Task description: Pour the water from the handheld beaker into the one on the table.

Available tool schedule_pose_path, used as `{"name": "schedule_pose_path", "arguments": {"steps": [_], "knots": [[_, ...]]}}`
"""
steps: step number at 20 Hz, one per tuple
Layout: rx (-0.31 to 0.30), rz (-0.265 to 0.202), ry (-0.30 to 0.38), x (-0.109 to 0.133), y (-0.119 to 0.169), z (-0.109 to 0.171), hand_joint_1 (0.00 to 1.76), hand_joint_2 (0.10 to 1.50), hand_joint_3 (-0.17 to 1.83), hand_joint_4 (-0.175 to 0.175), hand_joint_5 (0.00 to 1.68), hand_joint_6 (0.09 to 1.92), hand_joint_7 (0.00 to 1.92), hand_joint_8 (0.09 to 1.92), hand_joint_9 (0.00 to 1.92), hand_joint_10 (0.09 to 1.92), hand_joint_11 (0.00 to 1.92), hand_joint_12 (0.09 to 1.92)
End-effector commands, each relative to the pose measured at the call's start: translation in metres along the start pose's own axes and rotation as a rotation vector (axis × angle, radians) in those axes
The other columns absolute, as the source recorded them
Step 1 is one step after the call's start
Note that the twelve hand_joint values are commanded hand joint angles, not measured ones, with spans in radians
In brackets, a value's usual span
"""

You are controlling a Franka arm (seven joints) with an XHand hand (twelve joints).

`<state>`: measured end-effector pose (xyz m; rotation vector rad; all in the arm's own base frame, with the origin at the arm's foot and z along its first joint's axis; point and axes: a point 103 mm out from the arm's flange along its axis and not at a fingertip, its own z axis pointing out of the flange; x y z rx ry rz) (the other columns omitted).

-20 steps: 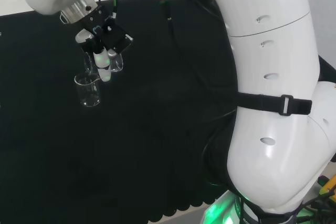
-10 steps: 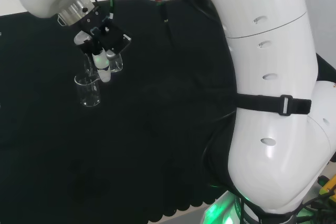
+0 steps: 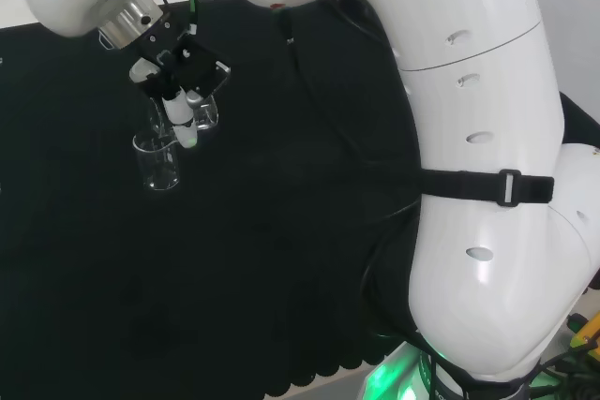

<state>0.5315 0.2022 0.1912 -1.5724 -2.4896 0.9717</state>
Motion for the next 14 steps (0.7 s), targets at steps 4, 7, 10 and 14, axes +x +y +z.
{"name": "schedule_pose_path", "arguments": {"steps": [4, 7, 10, 14], "knots": [[0.007, 0.008, -0.011, -0.0018, -0.0026, -0.0012, 1.42, 0.95, -0.01, -0.175, 1.34, 0.37, 1.42, 0.31, 1.38, 0.32, 1.03, 0.87], [0.006, 0.01, -0.01, -0.0024, -0.0032, -0.0019, 1.42, 0.95, -0.01, -0.175, 1.34, 0.37, 1.42, 0.31, 1.38, 0.32, 1.03, 0.87], [0.004, 0.009, -0.014, -0.002, -0.0039, -0.0031, 1.42, 0.95, -0.01, -0.175, 1.34, 0.36, 1.43, 0.31, 1.38, 0.31, 1.03, 0.87], [0.005, 0.015, -0.028, -0.0016, -0.0045, -0.0051, 1.42, 0.95, -0.01, -0.175, 1.34, 0.36, 1.43, 0.31, 1.38, 0.31, 1.03, 0.87]]}}
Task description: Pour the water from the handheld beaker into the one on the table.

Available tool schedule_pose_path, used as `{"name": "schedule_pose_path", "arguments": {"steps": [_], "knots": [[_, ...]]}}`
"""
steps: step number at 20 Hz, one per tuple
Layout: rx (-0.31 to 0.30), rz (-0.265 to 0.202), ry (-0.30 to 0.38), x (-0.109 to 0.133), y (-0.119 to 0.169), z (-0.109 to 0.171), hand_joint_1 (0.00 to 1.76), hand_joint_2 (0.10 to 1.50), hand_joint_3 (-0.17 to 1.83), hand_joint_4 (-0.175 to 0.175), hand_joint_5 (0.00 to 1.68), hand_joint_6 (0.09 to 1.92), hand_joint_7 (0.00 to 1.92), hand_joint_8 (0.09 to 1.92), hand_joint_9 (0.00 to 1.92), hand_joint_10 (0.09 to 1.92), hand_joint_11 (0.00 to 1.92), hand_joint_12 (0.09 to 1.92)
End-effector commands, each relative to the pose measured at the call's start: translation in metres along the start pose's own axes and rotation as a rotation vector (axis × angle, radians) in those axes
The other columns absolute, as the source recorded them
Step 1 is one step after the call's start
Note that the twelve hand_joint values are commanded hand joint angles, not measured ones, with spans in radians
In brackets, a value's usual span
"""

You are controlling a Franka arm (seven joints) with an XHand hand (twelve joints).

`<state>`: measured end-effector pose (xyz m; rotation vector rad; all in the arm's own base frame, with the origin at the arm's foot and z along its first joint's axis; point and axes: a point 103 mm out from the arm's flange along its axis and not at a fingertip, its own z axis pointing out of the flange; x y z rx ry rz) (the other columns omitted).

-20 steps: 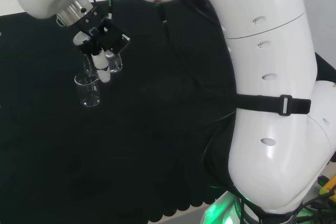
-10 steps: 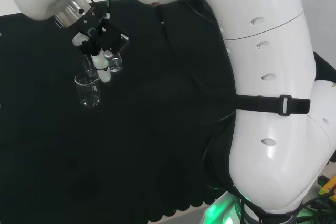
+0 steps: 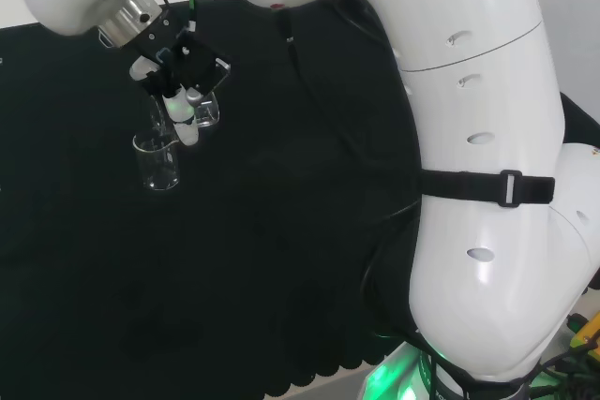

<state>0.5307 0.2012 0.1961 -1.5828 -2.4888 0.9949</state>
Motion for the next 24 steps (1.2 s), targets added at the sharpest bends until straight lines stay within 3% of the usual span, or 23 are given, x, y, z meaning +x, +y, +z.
{"name": "schedule_pose_path", "arguments": {"steps": [1, 24], "knots": [[0.001, 0.006, -0.019, 0.0, -0.001, -0.003, 1.42, 0.95, -0.01, -0.175, 1.34, 0.36, 1.43, 0.31, 1.38, 0.31, 1.03, 0.87], [0.016, 0.009, -0.065, 0.01, 0.003, -0.008, 1.42, 0.95, -0.01, -0.175, 1.34, 0.36, 1.43, 0.3, 1.38, 0.31, 1.03, 0.86]]}}
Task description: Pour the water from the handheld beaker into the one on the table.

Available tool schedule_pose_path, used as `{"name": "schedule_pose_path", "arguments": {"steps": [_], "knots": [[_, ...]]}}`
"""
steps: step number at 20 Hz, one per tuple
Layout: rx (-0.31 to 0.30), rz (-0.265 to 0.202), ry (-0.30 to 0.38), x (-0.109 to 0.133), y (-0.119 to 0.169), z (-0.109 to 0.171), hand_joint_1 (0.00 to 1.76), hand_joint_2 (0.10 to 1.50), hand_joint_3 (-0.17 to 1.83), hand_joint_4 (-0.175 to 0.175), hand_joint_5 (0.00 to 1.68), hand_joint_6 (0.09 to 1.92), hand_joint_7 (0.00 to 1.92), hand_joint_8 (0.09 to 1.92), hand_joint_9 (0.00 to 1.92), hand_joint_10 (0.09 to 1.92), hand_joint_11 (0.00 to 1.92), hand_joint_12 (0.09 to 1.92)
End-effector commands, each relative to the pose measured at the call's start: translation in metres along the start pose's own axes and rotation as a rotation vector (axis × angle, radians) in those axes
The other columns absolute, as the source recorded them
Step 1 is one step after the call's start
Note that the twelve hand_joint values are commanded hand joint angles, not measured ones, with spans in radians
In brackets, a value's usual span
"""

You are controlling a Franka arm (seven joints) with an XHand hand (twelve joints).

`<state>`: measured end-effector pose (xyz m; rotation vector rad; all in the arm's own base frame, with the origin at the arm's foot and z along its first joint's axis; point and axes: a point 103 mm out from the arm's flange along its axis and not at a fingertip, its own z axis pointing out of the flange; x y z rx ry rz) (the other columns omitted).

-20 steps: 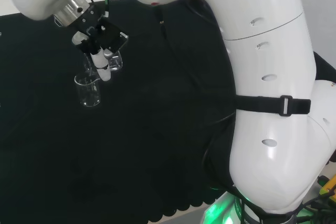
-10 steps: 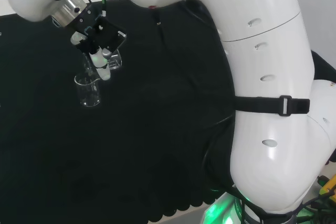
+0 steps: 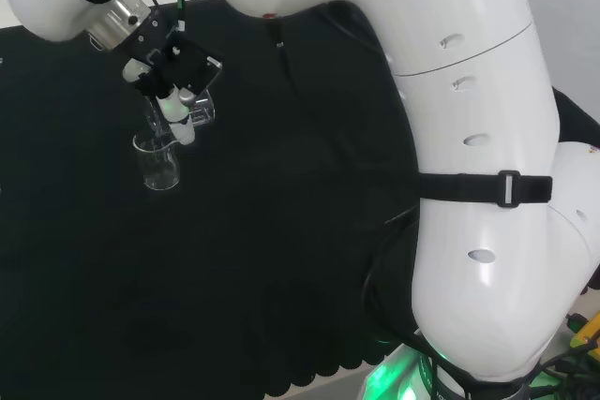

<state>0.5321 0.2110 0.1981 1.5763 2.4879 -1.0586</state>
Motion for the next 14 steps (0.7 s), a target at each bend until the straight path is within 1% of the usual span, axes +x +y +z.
{"name": "schedule_pose_path", "arguments": {"steps": [1, 8, 12, 14], "knots": [[0.004, -0.002, -0.016, 0.0048, 0.0006, -0.0015, 1.42, 0.95, -0.01, -0.175, 1.34, 0.36, 1.43, 0.3, 1.38, 0.31, 1.03, 0.86], [0.005, 0.001, -0.029, 0.0054, -0.0003, -0.0037, 1.42, 0.95, -0.01, -0.175, 1.34, 0.36, 1.43, 0.3, 1.38, 0.31, 1.03, 0.86], [0.009, 0.006, -0.043, 0.0067, 0.0, -0.0039, 1.42, 0.95, -0.01, -0.175, 1.34, 0.36, 1.43, 0.3, 1.38, 0.31, 1.03, 0.86], [0.009, 0.008, -0.062, 0.0074, -0.0001, -0.0041, 1.42, 0.95, -0.01, -0.175, 1.34, 0.35, 1.43, 0.3, 1.38, 0.3, 1.03, 0.86]]}}
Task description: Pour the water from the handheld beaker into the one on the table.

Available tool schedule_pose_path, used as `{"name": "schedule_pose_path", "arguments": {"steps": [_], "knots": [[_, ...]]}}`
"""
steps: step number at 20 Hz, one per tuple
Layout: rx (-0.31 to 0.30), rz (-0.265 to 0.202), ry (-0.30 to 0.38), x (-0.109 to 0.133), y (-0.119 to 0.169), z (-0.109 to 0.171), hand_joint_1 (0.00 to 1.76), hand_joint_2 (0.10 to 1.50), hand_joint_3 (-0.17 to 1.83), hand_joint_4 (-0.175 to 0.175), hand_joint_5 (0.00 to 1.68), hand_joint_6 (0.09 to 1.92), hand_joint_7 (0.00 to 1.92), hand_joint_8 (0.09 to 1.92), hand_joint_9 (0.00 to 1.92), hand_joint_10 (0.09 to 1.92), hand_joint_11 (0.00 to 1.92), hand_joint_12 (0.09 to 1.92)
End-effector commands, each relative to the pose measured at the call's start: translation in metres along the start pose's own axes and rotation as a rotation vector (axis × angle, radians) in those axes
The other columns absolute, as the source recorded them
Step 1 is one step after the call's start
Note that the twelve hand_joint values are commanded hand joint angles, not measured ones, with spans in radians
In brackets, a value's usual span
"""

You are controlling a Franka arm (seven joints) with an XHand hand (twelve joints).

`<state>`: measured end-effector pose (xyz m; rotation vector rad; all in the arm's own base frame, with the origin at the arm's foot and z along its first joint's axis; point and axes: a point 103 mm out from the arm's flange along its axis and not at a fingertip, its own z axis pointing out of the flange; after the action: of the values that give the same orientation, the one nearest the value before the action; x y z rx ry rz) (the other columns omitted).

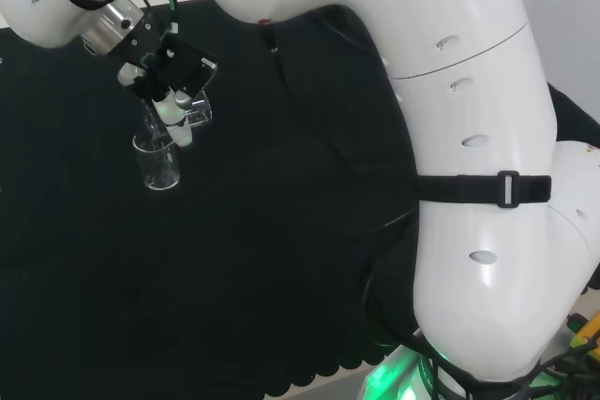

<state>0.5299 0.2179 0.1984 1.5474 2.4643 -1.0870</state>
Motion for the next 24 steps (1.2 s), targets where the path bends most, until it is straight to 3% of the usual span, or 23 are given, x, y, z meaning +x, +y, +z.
{"name": "schedule_pose_path", "arguments": {"steps": [1, 24], "knots": [[0.002, 0.008, -0.028, 0.001, -0.0002, -0.0012, 1.42, 0.95, -0.01, -0.175, 1.34, 0.35, 1.43, 0.3, 1.38, 0.3, 1.03, 0.86], [0.044, 0.014, -0.086, 0.0071, 0.0022, -0.007, 1.42, 0.95, -0.02, -0.175, 1.34, 0.35, 1.44, 0.28, 1.38, 0.31, 1.04, 0.86]]}}
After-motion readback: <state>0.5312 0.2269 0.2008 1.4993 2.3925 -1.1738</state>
